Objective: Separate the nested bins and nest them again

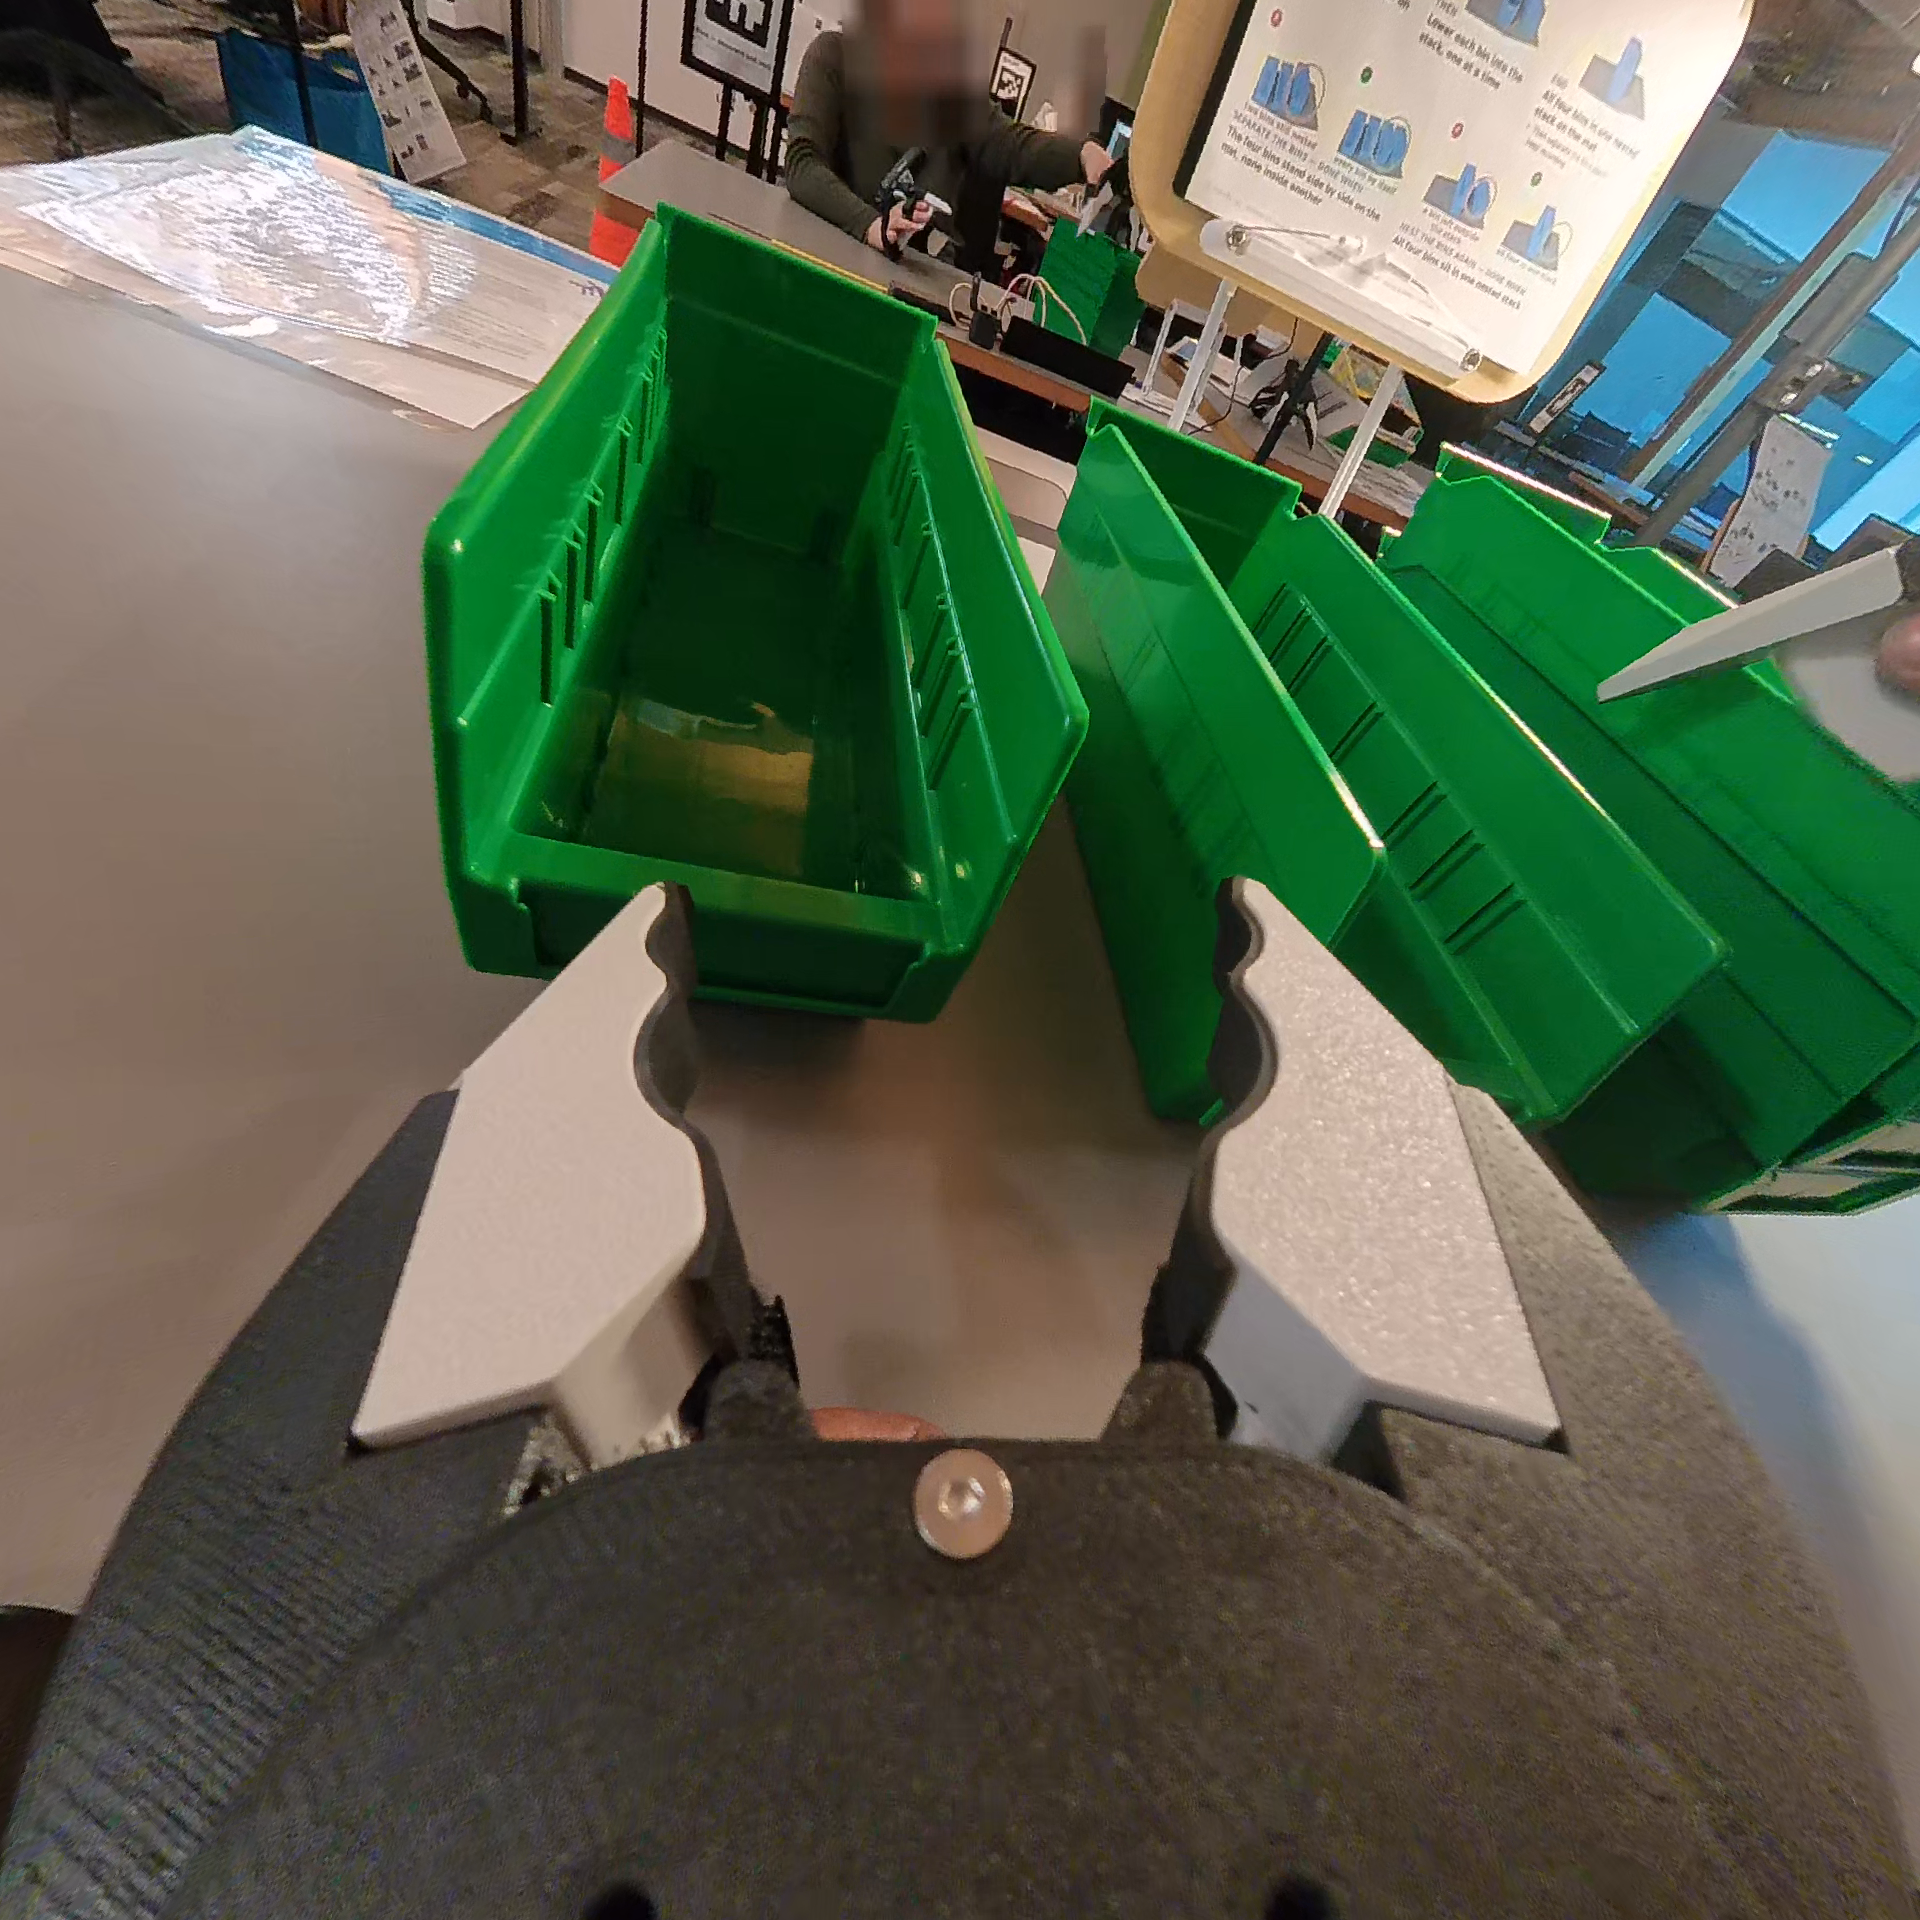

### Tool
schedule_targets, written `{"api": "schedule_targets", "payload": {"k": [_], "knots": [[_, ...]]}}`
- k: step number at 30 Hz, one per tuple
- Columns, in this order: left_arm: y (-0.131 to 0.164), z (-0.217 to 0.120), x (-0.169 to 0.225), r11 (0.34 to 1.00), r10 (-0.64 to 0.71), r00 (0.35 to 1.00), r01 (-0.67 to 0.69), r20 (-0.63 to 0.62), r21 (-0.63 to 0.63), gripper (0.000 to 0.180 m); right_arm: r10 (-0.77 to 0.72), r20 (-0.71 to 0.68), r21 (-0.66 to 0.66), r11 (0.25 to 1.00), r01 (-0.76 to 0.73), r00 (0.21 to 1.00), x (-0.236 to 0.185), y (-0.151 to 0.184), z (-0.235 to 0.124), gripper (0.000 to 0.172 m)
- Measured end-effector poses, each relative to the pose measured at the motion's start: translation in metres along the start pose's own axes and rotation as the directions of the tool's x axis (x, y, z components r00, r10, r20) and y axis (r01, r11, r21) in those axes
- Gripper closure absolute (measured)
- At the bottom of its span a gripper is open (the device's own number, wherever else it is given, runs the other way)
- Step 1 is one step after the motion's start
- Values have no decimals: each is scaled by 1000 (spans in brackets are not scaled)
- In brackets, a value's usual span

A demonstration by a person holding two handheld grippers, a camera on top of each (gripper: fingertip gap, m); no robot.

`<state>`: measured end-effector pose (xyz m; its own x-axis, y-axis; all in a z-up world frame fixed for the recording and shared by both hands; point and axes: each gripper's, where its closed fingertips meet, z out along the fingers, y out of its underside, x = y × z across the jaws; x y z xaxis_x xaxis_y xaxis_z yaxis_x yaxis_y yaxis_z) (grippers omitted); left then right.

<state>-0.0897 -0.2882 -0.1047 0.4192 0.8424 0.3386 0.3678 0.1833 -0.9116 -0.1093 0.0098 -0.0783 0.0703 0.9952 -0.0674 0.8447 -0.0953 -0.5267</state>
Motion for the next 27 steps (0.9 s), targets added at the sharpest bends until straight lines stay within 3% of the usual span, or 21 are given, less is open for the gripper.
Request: {"api": "schedule_targets", "payload": {"k": [8, 13, 17, 22, 27], "knots": [[-1, 0, 0, 1000, -3, 1000, 3, -4, 4, 82, 38, 75, 56, 998, -42, 996, -5, -5, -7, 35], [0, 0, 0, 1000, -7, 1000, 7, -8, 3, 82, -12, 125, 161, 987, -9, 992, -6, -10, -38, 34], [-1, 0, 1, 1000, -2, 1000, 2, -9, 7, 81, -60, 204, 321, 947, -8, 977, -11, -4, -73, 35], [-6, -5, 0, 999, -10, 1000, 10, -18, 41, 81, -142, 314, 524, 850, -47, 939, -14, 30, -113, 35], [-12, -18, -5, 994, 87, 996, -88, 20, 58, 78, -176, 332, 645, 759, -87, 927, 13, 75, -118, 35]]}}
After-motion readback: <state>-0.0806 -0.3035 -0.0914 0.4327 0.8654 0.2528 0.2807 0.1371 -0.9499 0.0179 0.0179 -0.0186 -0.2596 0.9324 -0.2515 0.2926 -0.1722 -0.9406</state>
